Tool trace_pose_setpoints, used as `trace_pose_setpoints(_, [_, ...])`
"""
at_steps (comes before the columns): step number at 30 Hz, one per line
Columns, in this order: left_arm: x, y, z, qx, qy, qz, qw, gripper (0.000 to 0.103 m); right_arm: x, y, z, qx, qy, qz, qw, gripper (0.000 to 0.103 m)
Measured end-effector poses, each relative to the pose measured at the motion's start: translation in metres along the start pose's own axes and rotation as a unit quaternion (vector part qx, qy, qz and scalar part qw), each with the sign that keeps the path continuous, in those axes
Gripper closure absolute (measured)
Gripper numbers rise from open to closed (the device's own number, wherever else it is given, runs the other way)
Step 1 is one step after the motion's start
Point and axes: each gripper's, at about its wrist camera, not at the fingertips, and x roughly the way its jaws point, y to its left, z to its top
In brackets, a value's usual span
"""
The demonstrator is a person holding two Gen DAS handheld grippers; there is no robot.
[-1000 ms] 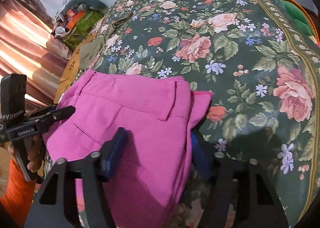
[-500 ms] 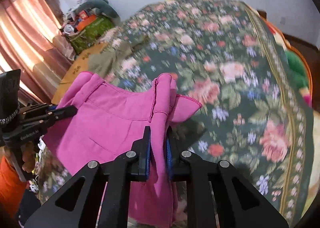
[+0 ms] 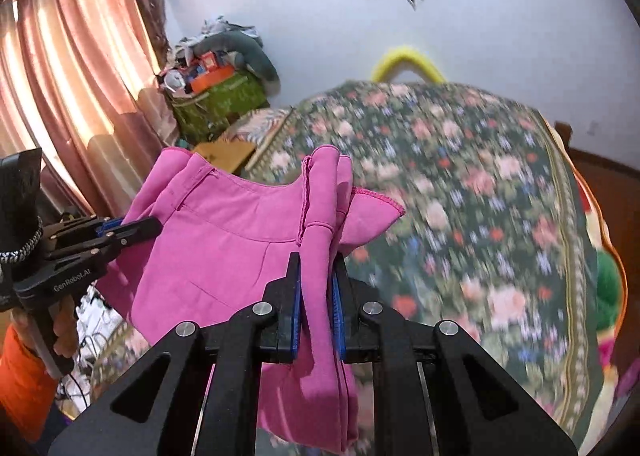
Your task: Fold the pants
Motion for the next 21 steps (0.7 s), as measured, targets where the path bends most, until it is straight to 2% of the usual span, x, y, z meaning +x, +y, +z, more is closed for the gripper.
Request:
trace_pose_setpoints(7, [0.032, 0.054, 0.024, -0.035, -0.008, 0.029, 0.9989, 0.089, 0.049, 0.02, 0.034, -0.017, -0.011, -0.003, 1.0, 0.092])
trace_pose_setpoints(14, [0.095, 0.1, 0.028, -0.056, 0.016, 0.056, 0.9967, 0.09, 0.115, 0.032, 0.053, -0.039, 0.007, -0.018, 0.999, 0.092])
trace_pose_setpoints(21, [0.163, 0.133, 0.035, -0.047, 0.036, 0.084, 0.9947, 0.091, 0.185, 0.032, 0.062, -0.045, 0.029, -0.041, 0.998, 0.092])
